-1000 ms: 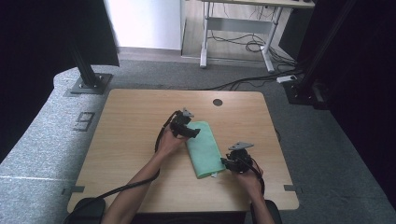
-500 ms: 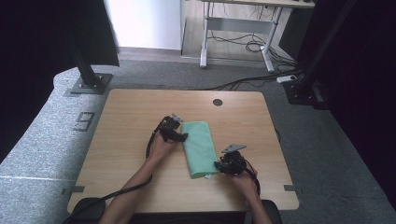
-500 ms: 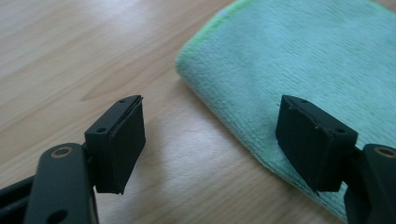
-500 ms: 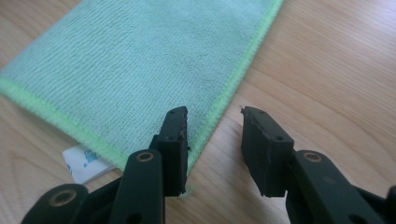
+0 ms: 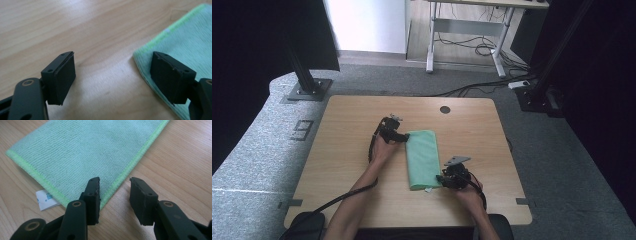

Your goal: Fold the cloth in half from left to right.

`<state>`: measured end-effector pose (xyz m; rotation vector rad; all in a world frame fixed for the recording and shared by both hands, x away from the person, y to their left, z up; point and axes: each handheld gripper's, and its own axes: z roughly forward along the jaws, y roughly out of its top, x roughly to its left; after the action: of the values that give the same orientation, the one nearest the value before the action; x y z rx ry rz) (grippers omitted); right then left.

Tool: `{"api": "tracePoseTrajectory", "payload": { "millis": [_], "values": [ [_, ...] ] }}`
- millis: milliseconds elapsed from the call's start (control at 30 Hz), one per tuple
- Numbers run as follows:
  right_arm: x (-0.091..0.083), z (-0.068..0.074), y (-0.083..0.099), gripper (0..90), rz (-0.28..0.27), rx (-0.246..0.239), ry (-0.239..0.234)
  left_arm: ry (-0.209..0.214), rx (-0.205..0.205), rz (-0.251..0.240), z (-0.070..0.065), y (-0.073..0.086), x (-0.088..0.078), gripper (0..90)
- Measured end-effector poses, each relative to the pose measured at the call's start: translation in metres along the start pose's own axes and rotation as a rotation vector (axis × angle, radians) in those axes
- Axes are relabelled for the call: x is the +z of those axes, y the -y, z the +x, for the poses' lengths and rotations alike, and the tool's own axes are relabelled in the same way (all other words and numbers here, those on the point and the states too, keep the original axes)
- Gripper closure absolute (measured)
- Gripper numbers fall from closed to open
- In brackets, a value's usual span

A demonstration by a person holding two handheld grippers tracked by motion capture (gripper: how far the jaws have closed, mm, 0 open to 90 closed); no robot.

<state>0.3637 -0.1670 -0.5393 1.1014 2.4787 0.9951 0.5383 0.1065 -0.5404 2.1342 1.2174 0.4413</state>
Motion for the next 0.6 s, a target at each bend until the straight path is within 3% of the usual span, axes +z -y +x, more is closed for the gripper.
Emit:
{"api": "tracePoseTrajectory", "payload": {
  "millis": [67,200,300,400,600],
  "values": [
    [0.000,0.000,0.000,58.8,-0.001,0.005,0.002,0.007,0.003,-0.005,-0.001,-0.001,-0.001,21.8],
    [0.000,0.000,0.001,58.0,-0.004,0.010,0.003,0.003,0.066,0.015,-0.012,0.005,-0.008,22.3],
    [0.001,0.001,0.000,57.0,-0.004,0.015,0.008,0.046,0.077,0.005,-0.021,0.015,-0.018,22.3],
    [0.001,0.001,0.000,56.0,-0.006,0.017,0.011,0.065,0.113,0.006,-0.034,0.029,-0.026,22.3],
    [0.002,0.001,0.000,55.4,-0.008,0.022,0.013,0.110,0.135,0.000,-0.054,0.055,-0.048,22.4]
  ]
}}
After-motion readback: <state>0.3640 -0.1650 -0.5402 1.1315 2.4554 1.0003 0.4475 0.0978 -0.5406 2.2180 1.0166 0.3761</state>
